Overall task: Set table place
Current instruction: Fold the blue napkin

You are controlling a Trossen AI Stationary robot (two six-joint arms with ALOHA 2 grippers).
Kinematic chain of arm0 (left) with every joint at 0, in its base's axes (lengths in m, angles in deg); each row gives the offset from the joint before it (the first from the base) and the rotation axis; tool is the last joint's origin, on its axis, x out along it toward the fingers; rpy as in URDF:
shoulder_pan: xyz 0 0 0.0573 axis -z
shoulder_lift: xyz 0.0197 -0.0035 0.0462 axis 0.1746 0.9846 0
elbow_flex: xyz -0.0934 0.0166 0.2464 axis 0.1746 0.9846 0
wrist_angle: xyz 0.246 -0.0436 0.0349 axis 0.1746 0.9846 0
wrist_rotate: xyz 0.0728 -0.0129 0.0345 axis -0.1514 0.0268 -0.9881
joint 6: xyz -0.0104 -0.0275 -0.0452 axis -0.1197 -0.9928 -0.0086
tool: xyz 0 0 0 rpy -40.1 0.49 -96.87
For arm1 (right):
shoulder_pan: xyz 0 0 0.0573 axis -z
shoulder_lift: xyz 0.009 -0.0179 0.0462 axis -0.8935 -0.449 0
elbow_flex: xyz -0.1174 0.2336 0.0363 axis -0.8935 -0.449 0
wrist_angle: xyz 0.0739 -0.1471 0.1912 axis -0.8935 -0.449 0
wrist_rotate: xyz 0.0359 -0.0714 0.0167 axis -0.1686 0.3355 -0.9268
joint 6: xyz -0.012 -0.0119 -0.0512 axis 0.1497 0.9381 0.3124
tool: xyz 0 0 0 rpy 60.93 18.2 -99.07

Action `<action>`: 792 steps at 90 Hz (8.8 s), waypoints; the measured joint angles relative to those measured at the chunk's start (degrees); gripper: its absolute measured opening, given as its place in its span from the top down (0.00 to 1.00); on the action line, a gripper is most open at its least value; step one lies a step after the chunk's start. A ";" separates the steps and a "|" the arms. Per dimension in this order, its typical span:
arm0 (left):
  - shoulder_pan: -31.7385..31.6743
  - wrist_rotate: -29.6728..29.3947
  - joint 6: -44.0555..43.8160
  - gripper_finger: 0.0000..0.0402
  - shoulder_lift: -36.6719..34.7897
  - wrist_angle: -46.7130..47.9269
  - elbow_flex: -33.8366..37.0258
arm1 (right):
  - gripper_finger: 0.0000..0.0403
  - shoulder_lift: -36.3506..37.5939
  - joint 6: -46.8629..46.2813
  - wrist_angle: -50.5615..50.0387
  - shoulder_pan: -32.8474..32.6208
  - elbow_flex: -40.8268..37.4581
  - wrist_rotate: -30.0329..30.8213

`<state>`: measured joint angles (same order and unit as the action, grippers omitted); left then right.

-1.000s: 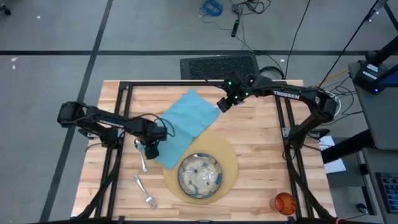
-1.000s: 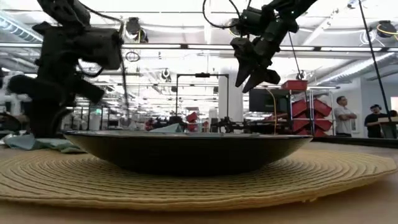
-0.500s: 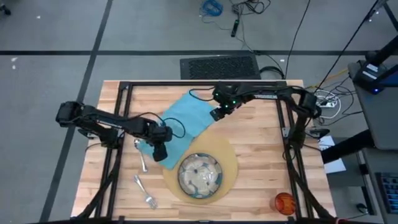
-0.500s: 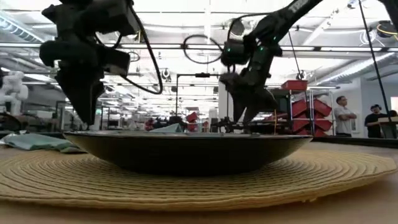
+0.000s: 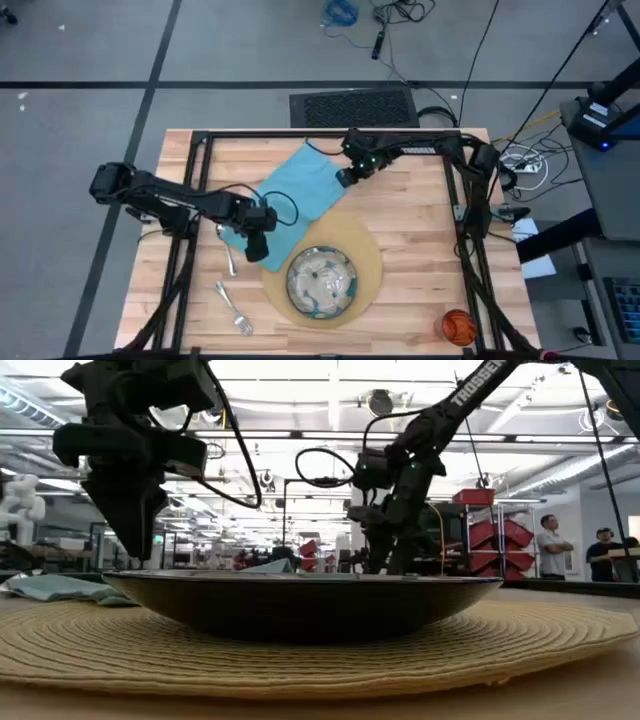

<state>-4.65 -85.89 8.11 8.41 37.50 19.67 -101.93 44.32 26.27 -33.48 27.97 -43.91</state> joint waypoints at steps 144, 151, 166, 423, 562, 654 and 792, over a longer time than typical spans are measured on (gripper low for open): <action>-30.87 -0.31 23.49 0.66 6.38 -16.50 -14.19 | 1.00 -2.38 1.90 2.22 -0.50 0.02 -2.46; -36.68 4.43 23.54 0.66 9.20 -17.69 -15.58 | 1.00 -2.38 2.24 2.46 -0.68 0.02 -3.62; -45.39 16.43 20.00 0.66 15.95 -21.60 -19.99 | 1.00 -2.38 3.73 2.64 -0.70 0.02 -5.04; -46.42 7.65 32.70 1.00 17.06 5.00 -38.32 | 1.00 14.77 8.68 3.72 -1.39 0.07 -1.81; -34.37 27.77 35.64 0.89 7.28 3.07 -35.43 | 1.00 30.08 6.49 -25.56 -11.70 22.14 -1.83; -14.87 7.96 23.02 0.49 16.94 -16.61 -35.47 | 1.00 30.10 9.03 -28.88 -11.41 22.14 -1.54; -10.16 -10.21 17.90 0.49 23.80 -20.82 -35.47 | 1.00 30.12 8.75 -31.03 -10.64 22.10 1.52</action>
<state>-14.81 -96.10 26.01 32.22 16.68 -15.81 -71.81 53.07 -4.76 -44.12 50.07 -42.40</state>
